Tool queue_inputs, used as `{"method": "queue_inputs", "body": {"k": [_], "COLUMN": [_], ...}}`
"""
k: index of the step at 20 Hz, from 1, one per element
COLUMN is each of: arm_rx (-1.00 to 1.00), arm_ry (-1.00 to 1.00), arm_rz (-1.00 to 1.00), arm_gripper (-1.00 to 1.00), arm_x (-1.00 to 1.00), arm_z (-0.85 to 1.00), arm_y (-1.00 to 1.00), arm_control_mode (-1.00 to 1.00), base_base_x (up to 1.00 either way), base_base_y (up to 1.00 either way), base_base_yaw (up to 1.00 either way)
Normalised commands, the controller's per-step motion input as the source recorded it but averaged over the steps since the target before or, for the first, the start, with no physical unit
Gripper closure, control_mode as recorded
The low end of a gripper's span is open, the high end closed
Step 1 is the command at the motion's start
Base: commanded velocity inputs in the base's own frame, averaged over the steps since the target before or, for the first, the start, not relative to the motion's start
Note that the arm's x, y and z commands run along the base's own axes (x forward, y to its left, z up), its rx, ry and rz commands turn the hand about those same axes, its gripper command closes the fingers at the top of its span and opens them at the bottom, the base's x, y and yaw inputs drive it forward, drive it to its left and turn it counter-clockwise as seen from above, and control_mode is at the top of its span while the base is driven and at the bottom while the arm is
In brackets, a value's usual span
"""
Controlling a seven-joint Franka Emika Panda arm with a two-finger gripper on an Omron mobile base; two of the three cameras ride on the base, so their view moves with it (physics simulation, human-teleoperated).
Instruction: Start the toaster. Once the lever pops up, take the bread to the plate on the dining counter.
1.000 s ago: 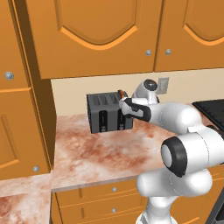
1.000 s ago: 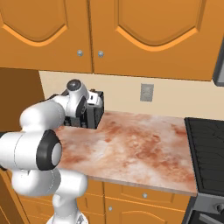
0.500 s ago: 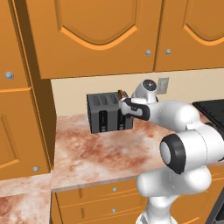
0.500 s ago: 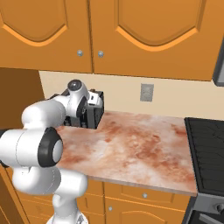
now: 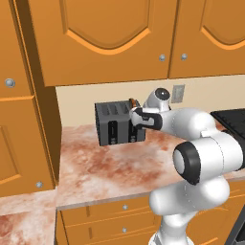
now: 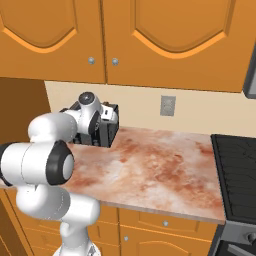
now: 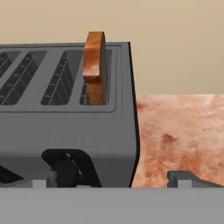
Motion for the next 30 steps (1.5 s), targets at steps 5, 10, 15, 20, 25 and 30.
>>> {"method": "queue_inputs", "body": {"k": [5,10,15,20,25,30], "arm_rx": [0.0,0.0,0.0,0.0,0.0,0.0], "arm_ry": [0.0,0.0,0.0,0.0,0.0,0.0], "arm_rz": [0.0,0.0,0.0,0.0,0.0,0.0], "arm_gripper": [-1.0,-1.0,-1.0,-1.0,-1.0,-1.0], "arm_x": [0.03,0.0,0.01,0.01,0.04,0.04], "arm_z": [0.0,-0.02,-0.06,-0.07,-0.11,-0.14], "arm_y": [0.0,0.0,0.0,0.0,0.0,0.0], "arm_control_mode": [-1.0,-1.0,-1.0,-1.0,-1.0,-1.0], "base_base_x": [0.0,0.0,0.0,0.0,0.0,0.0], "base_base_y": [0.0,0.0,0.0,0.0,0.0,0.0], "base_base_yaw": [0.0,0.0,0.0,0.0,0.0,0.0]}}
